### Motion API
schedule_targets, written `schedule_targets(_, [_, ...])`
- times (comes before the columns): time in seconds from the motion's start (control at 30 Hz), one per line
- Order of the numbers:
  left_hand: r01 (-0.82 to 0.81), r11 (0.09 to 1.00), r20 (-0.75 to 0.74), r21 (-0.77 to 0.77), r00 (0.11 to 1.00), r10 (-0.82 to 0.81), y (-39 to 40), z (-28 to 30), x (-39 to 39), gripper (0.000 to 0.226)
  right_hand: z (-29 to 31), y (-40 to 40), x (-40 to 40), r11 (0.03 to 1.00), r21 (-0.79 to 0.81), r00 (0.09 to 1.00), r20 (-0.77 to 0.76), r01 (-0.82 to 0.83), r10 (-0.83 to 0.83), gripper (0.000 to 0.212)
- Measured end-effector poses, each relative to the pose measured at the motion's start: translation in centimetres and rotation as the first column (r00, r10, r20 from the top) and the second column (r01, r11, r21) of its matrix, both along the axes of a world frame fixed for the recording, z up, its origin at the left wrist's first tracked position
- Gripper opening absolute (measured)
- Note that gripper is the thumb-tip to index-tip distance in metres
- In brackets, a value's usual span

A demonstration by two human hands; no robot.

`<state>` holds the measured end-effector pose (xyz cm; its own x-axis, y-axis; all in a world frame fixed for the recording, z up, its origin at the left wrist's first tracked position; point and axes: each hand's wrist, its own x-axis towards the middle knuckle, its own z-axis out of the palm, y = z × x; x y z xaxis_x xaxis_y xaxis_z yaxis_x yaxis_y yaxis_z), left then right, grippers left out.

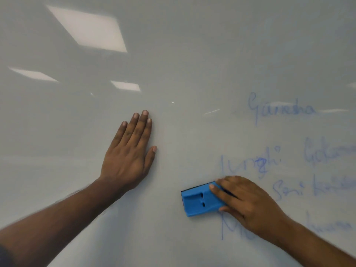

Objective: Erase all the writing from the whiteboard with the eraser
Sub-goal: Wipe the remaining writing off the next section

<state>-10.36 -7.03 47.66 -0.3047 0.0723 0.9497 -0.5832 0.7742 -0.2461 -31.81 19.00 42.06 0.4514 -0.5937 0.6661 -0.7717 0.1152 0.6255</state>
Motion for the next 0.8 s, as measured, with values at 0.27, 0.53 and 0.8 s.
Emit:
schedule_targets(0.27, [0.005,1.000,-0.005,0.013,1.000,-0.005,0.0,-0.3,-0.2,0.067,9.8,1.2,-1.7,0.958,-0.282,0.957,0.287,0.049,0.036,0.056])
schedule_targets(0.53, [0.040,0.998,-0.022,0.040,0.999,-0.039,0.3,-1.7,-0.5,0.068,4.1,-1.3,0.6,0.927,-0.372,0.898,0.387,-0.056,0.210,0.051])
schedule_targets(0.8, [0.078,0.995,-0.005,0.064,0.997,-0.078,2.1,-8.0,-1.7,0.068,-8.4,0.9,0.3,1.000,0.013,0.966,0.260,0.016,-0.019,0.044])
